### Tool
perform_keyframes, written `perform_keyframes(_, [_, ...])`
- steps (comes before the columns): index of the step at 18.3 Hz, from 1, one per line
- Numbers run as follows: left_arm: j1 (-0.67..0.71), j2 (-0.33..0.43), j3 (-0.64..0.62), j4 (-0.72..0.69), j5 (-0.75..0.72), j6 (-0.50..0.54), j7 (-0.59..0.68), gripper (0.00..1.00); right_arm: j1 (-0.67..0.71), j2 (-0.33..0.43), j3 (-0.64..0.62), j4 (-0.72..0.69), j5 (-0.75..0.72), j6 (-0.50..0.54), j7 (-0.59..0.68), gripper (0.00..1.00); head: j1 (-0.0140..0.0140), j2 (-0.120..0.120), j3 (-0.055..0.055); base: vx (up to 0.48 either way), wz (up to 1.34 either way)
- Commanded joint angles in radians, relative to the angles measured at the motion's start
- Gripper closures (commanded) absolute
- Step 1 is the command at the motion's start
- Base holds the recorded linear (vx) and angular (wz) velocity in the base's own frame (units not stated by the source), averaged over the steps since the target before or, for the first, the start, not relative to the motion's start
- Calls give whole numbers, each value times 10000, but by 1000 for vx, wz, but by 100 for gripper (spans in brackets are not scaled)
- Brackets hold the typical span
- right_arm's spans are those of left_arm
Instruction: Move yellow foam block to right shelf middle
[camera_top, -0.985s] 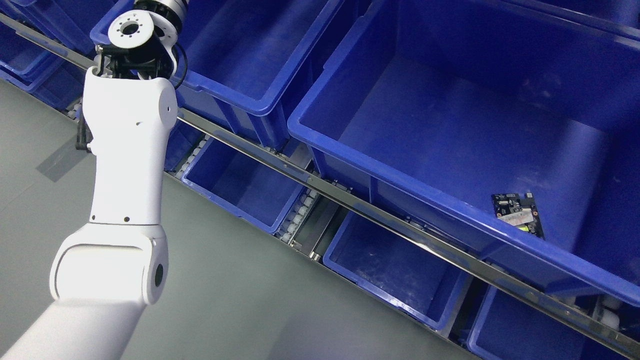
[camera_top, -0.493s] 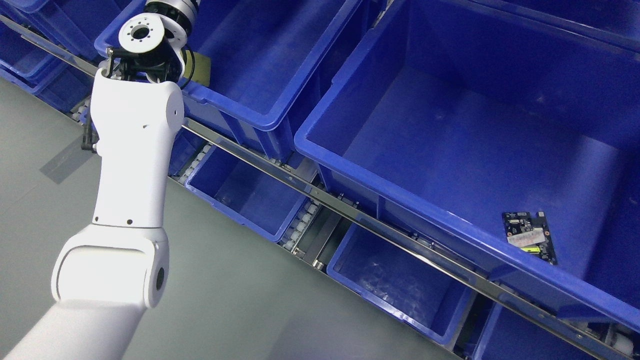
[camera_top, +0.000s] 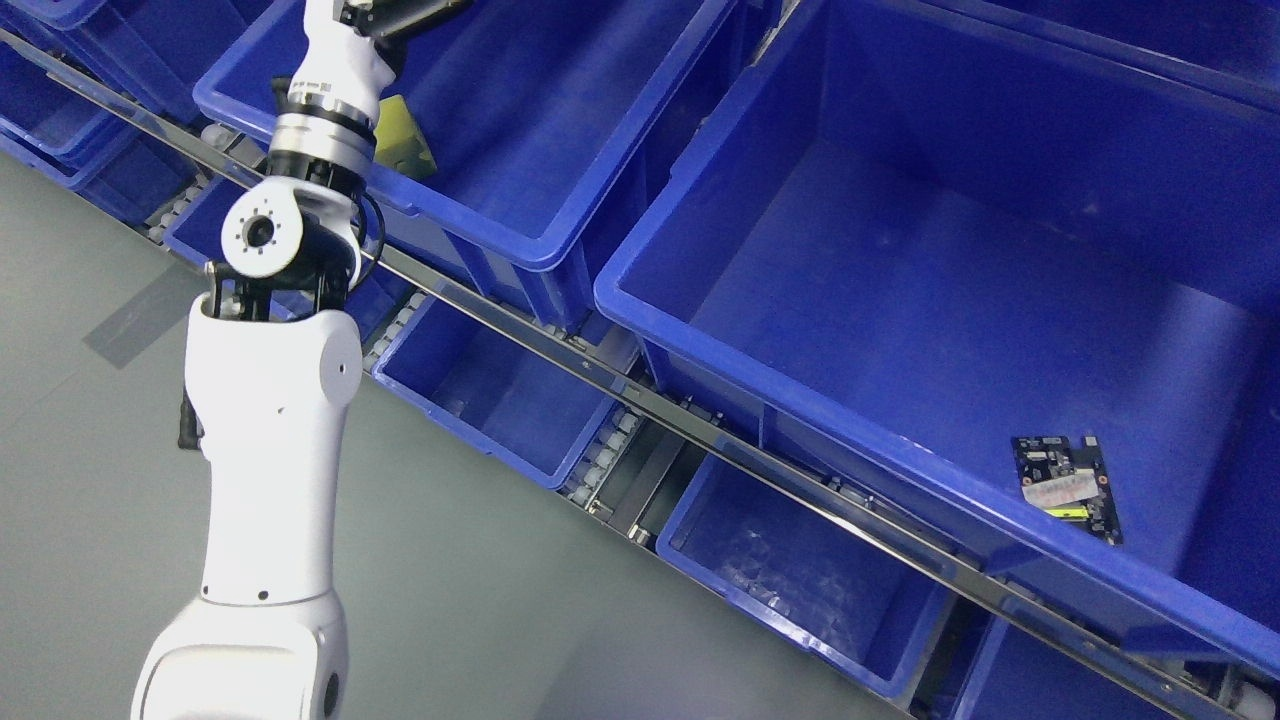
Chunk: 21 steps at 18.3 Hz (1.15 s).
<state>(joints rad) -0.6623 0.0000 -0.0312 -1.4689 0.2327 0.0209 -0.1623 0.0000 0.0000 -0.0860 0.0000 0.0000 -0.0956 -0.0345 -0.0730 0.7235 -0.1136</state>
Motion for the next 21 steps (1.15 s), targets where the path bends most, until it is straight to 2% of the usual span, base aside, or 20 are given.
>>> perform_keyframes(1, [1974, 175, 265, -2522, 112, -639, -279, 0, 15, -175, 1, -175, 31, 5, 8, 0, 0, 0, 0, 0, 0])
perform_keyframes(7, [2174, 175, 496, -2522, 112, 373, 473, 0, 15, -175, 1, -175, 46, 5, 8, 0, 0, 0, 0, 5, 17])
perform_keyframes(21, [1898, 175, 450, -2522, 112, 450, 457, 0, 15, -175, 1, -175, 31, 5, 8, 0, 0, 0, 0, 0, 0])
